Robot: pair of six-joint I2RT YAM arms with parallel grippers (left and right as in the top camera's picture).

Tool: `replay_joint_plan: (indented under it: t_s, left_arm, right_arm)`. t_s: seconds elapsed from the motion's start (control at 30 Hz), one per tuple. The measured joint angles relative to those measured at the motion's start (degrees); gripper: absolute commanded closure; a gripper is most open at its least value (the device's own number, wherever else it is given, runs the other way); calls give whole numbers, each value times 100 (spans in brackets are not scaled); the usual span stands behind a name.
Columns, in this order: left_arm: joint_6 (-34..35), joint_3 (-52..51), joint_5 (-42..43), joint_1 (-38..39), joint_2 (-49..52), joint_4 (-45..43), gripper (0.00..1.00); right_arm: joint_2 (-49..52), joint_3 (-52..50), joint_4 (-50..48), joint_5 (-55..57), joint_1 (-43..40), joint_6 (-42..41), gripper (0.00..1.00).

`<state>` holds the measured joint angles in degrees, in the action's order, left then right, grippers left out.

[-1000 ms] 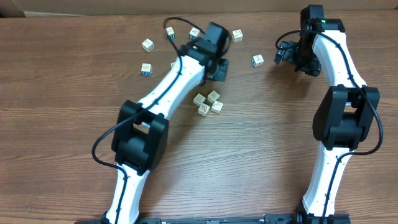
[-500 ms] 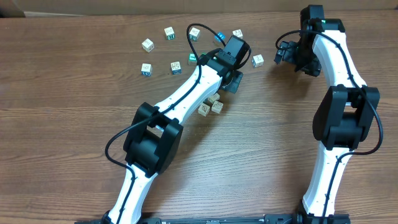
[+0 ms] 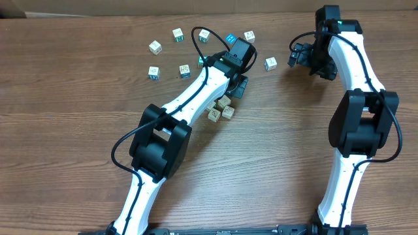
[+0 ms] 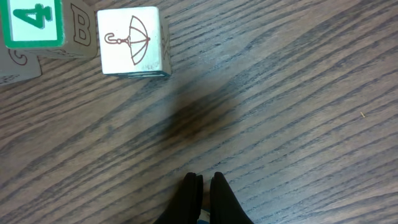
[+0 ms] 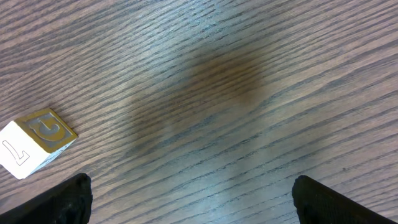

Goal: Form a circle

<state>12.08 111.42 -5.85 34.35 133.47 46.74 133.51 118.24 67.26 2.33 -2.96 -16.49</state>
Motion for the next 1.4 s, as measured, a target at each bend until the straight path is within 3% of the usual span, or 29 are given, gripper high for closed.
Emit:
replay_joint_plan:
  t_s: [1.4]
  left_arm:
    - [2, 0, 4, 0, 7, 452, 96]
  right_arm:
    - [2, 0, 0, 0, 0, -2, 0]
